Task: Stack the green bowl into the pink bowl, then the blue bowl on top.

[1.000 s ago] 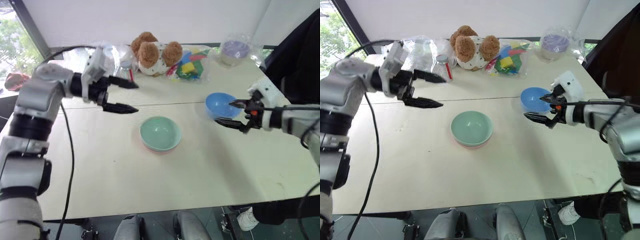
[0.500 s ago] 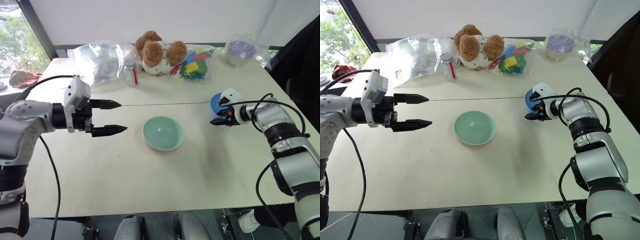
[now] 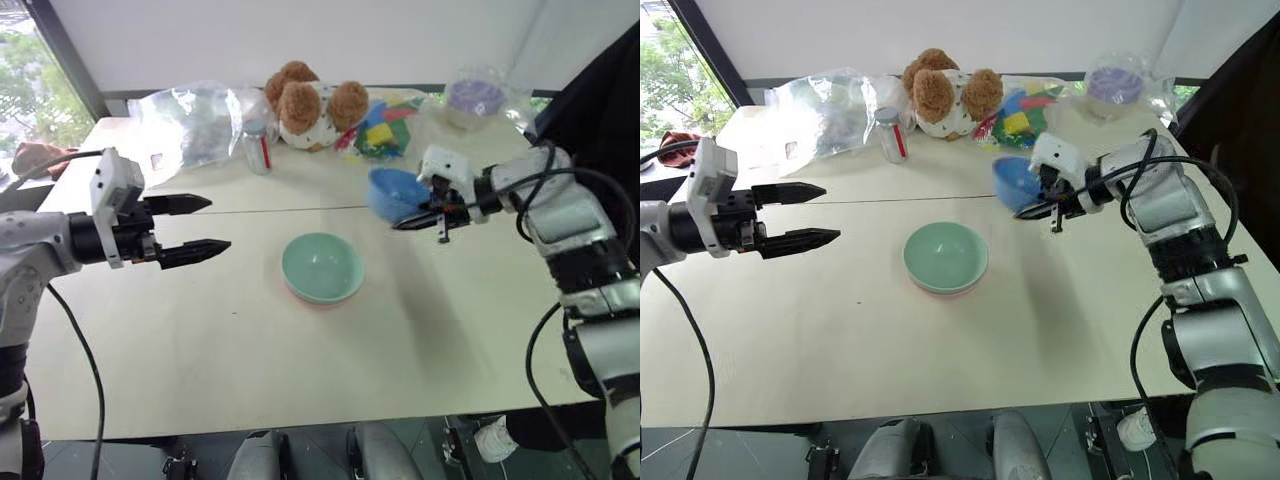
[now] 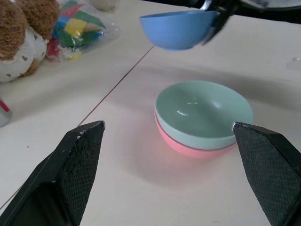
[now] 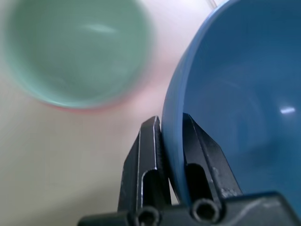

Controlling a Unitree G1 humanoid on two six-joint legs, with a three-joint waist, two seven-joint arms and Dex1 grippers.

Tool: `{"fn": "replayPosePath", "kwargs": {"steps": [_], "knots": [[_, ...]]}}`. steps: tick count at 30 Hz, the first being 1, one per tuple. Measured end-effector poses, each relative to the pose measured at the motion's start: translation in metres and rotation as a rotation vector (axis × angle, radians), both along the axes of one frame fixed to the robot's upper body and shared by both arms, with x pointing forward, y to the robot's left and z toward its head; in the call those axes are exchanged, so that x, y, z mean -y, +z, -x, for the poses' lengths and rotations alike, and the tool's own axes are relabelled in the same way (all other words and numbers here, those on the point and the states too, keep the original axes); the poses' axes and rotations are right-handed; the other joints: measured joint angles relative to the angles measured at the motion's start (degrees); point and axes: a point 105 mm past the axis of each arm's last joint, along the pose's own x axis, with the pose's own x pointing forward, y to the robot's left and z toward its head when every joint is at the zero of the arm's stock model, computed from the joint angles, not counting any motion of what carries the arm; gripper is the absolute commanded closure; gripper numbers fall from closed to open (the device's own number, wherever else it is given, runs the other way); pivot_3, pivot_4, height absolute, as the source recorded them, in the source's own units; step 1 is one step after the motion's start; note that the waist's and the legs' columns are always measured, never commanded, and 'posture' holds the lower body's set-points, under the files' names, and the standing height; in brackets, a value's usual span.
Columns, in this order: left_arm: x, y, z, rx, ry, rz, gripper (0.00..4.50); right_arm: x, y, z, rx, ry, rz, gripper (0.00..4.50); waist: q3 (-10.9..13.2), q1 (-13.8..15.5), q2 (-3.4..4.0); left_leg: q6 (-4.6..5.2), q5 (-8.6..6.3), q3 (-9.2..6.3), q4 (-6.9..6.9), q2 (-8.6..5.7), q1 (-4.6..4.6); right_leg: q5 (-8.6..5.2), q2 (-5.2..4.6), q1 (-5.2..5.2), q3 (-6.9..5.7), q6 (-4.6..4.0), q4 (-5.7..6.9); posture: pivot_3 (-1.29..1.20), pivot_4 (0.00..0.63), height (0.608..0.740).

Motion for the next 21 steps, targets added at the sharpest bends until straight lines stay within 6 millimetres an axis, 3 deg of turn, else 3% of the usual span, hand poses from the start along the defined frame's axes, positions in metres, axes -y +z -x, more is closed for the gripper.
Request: {"fn": "replayPosePath", "kwargs": {"steps": [4, 12, 16, 21], "knots": [[0.001, 0.001, -0.001, 0.004, -0.005, 0.003, 0.00, -0.027, -0.025, 0.023, -0.022, 0.147, 0.060, 4.42, 0.0, 0.0, -0.01, 0.01, 0.00, 0.06, 0.12, -0.10, 0.03, 0.01, -0.12, 0.08, 0.02, 0.00, 0.01, 0.00, 0.150, 0.740], [0.003, -0.004, 0.003, -0.018, -0.001, 0.008, 0.00, -0.055, -0.041, 0.028, 0.025, 0.228, 0.079, 4.42, 0.0, 0.0, -0.01, -0.01, 0.01, 0.02, 0.05, -0.04, 0.04, 0.01, -0.06, 0.02, -0.01, 0.00, 0.02, 0.00, 0.150, 0.740], [0.005, -0.008, 0.007, -0.029, 0.003, 0.005, 0.00, -0.065, -0.044, 0.026, 0.034, 0.243, 0.064, 2.87, 0.0, -0.1, -0.01, -0.02, 0.01, 0.03, 0.06, -0.04, 0.03, 0.01, -0.07, 0.03, -0.01, 0.00, 0.02, 0.00, 0.150, 0.740], [0.004, -0.016, 0.012, -0.054, 0.010, -0.014, 0.00, -0.071, -0.032, 0.026, 0.061, 0.256, 0.051, 0.17, 0.0, -0.1, -0.02, -0.01, 0.01, 0.01, 0.05, -0.04, 0.04, 0.01, -0.08, 0.03, -0.02, -0.01, 0.01, 0.00, 0.150, 0.740]]}}
